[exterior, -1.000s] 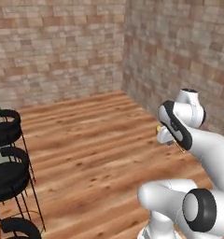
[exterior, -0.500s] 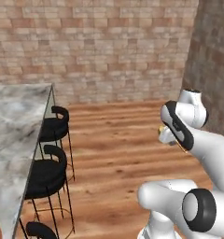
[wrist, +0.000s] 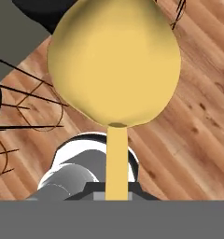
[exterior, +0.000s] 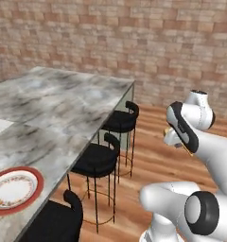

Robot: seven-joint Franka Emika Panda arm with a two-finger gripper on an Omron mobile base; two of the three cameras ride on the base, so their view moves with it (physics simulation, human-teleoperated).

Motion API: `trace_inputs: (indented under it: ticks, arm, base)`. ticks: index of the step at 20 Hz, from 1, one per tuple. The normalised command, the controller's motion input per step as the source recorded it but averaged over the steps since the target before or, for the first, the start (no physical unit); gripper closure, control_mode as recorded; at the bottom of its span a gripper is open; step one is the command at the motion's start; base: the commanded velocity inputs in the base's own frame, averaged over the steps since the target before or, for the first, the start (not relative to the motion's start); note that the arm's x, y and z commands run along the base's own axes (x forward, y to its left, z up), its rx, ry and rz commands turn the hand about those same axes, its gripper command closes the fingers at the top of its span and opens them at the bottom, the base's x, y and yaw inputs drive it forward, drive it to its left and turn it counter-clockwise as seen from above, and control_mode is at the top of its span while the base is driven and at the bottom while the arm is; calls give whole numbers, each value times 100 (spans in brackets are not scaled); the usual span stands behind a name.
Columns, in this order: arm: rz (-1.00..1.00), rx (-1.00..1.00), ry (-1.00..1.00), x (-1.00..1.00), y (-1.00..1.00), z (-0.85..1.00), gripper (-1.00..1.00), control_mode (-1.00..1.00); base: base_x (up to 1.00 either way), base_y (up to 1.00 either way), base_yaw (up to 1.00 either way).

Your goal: Take the fork and place it on the left side of the plate. Then take the spoon and place it on the right side of the plate. Make sure they're directly next to the plate.

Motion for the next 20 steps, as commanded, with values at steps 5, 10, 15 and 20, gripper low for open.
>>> trace_inputs:
  ticks: [5,10,15,20]
  arm:
    - [0,0,0,0,0,0,100,100]
    - [0,0,0,0,0,0,100,100]
    - [0,0,0,0,0,0,100,100]
    - [0,0,0,0,0,0,100,100]
  base:
    - [39,0,78]
    - [37,0,80]
    - [38,0,78]
    - [52,-8,64]
